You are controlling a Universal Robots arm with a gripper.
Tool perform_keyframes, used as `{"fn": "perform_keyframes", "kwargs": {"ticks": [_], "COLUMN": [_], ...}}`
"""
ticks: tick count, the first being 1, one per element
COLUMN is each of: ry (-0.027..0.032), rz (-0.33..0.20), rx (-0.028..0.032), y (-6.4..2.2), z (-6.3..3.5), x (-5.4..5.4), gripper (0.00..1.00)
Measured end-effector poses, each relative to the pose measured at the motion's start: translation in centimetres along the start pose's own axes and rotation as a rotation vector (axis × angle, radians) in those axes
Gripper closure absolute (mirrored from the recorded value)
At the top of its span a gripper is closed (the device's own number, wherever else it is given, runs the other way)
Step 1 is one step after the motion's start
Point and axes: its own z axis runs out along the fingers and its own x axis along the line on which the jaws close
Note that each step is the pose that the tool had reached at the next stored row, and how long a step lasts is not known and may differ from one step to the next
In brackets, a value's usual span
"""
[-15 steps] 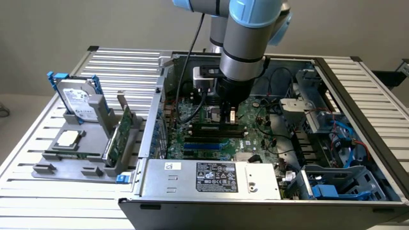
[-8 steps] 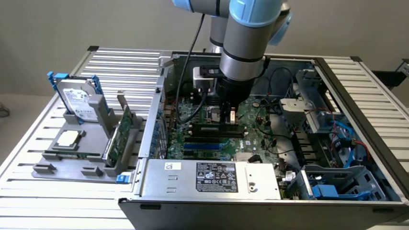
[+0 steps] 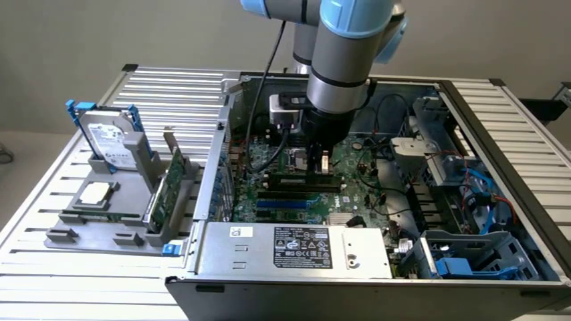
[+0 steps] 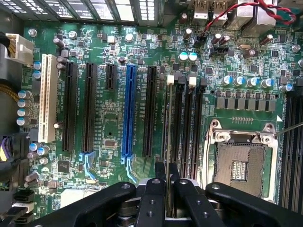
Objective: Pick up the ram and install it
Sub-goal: 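Insert the ram into the slot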
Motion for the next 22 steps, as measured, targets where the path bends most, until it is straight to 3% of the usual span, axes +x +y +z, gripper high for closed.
{"fn": "perform_keyframes", "kwargs": {"ticks": [22], "ry": [0.0001], "rz": [0.000], "rx": [0.0001], "y": [-0.10], "z": [0.42], "x": [-0.32], "gripper": [0.86]}}
